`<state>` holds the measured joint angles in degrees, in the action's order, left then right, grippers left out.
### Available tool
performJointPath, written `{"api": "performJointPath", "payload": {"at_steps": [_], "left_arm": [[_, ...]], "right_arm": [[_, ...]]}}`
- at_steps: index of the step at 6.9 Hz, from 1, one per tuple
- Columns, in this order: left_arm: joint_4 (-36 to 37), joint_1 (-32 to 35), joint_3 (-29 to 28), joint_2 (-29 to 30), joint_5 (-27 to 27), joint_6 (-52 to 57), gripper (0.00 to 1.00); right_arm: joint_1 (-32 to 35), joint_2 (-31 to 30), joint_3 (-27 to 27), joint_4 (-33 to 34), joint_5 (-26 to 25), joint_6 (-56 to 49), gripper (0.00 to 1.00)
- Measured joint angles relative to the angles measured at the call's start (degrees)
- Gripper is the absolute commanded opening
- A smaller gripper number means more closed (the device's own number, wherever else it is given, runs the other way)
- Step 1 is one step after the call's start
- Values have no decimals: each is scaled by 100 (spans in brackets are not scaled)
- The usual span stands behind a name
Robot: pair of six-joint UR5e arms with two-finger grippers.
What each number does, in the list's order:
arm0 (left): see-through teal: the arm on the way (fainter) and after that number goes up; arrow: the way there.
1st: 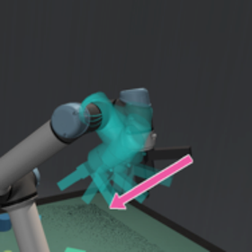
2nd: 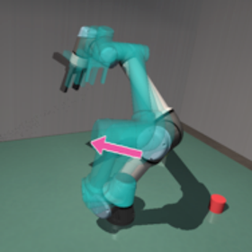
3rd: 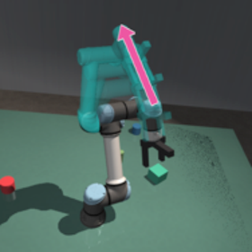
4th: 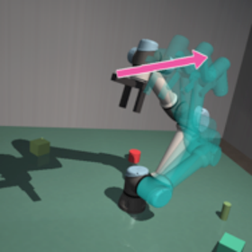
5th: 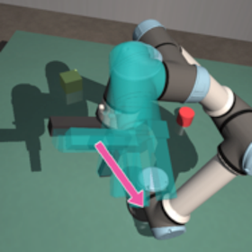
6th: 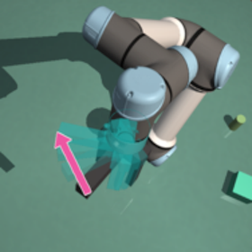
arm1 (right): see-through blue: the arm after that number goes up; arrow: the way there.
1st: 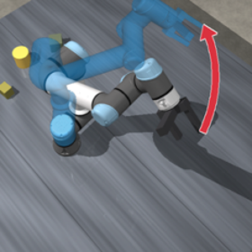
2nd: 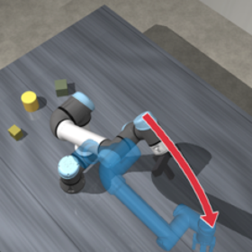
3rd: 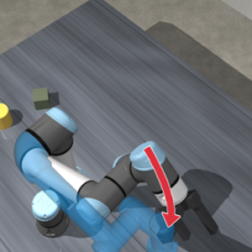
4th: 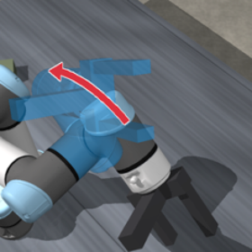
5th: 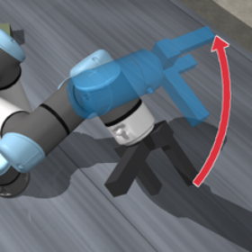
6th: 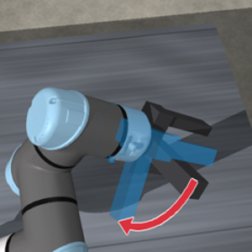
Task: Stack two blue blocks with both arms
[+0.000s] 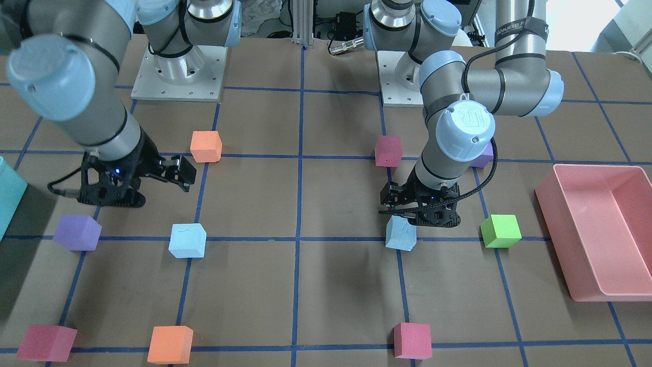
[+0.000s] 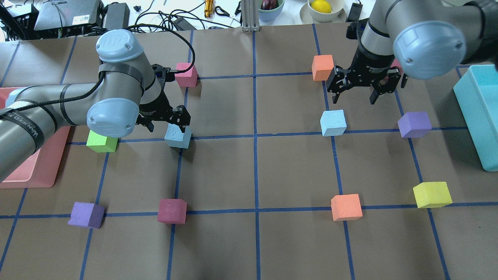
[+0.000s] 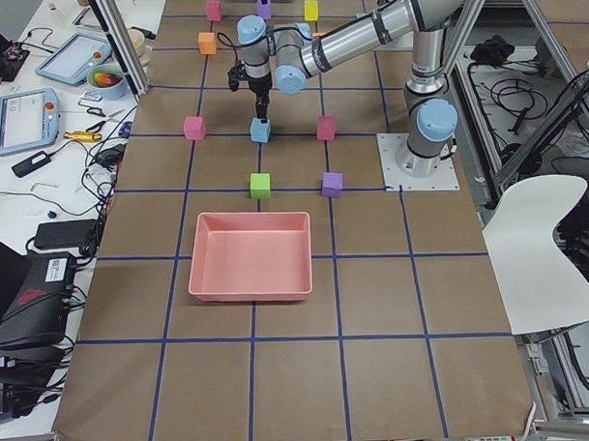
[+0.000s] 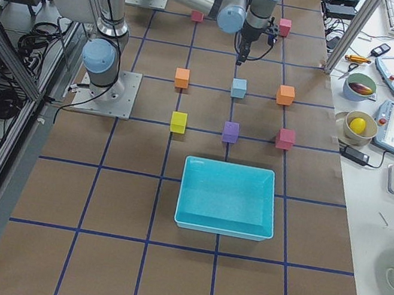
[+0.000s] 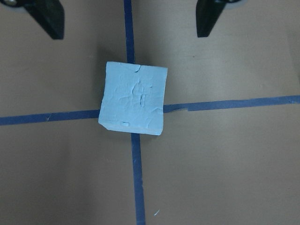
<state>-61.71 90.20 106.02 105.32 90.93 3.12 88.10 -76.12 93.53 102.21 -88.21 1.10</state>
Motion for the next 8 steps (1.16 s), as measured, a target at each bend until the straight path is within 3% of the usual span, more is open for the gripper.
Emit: {"api": "performJointPath", "payload": {"at_steps": [2, 5, 6, 7, 8], "left_arm": [[206, 4, 11, 233, 3, 0, 100], [620, 6, 205, 411, 4, -21, 100], [851, 6, 299, 475, 4, -30, 100], [964, 6, 339, 529, 3, -30, 100], [1051, 6, 355, 587, -2, -12, 99]], "right_arm": [[-2, 767, 94, 1113, 13, -45, 100], [5, 1107, 612, 1706, 67, -51, 100], [5, 1129, 785, 1769, 76, -61, 79], [5, 1138, 861, 1831, 79, -114, 13], [5, 1141, 879, 1963, 81, -220, 0]]}}
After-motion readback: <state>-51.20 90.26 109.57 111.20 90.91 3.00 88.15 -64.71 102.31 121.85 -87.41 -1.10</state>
